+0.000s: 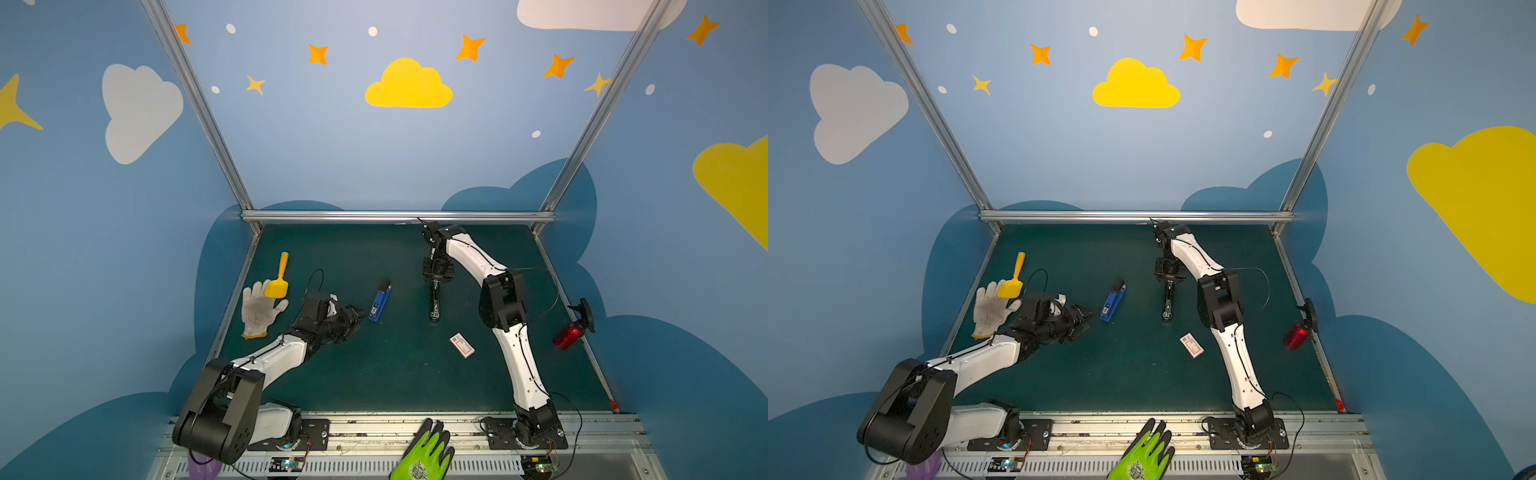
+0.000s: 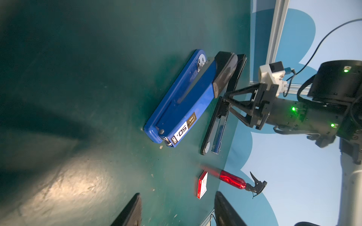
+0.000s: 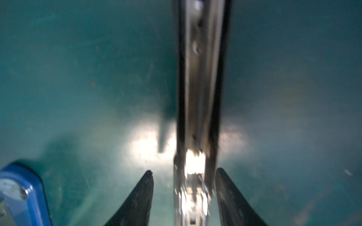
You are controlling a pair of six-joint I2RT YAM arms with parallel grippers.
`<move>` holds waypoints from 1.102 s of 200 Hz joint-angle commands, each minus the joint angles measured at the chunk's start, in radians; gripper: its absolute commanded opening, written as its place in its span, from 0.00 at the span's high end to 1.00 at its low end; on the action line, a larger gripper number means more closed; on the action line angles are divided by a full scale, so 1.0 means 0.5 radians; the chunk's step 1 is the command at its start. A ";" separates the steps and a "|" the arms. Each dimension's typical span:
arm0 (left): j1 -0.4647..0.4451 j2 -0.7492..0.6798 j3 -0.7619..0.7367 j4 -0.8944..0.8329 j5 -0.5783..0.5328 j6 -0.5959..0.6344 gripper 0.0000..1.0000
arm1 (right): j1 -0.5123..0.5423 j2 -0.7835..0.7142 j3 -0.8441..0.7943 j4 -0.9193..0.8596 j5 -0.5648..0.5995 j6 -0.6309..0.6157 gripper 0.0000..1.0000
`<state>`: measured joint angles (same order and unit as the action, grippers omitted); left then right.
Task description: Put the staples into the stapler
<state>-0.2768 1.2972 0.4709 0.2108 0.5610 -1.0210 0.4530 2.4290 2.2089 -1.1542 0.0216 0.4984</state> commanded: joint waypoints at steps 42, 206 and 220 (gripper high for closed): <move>-0.025 -0.010 0.443 -0.617 -0.156 0.451 0.40 | -0.005 -1.049 -1.022 0.514 -0.211 -0.170 0.50; -0.360 1.476 2.270 -1.823 -0.932 1.278 0.32 | 0.198 -2.125 -2.860 2.203 -1.287 0.025 0.43; -0.380 1.593 2.421 -1.928 -1.008 1.325 0.34 | 0.206 -2.117 -2.864 2.216 -1.289 0.031 0.43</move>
<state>-0.4530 2.0098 1.5719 -0.6003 0.1612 -0.4320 0.5480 1.3682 0.7788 -0.0982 -0.6083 0.5045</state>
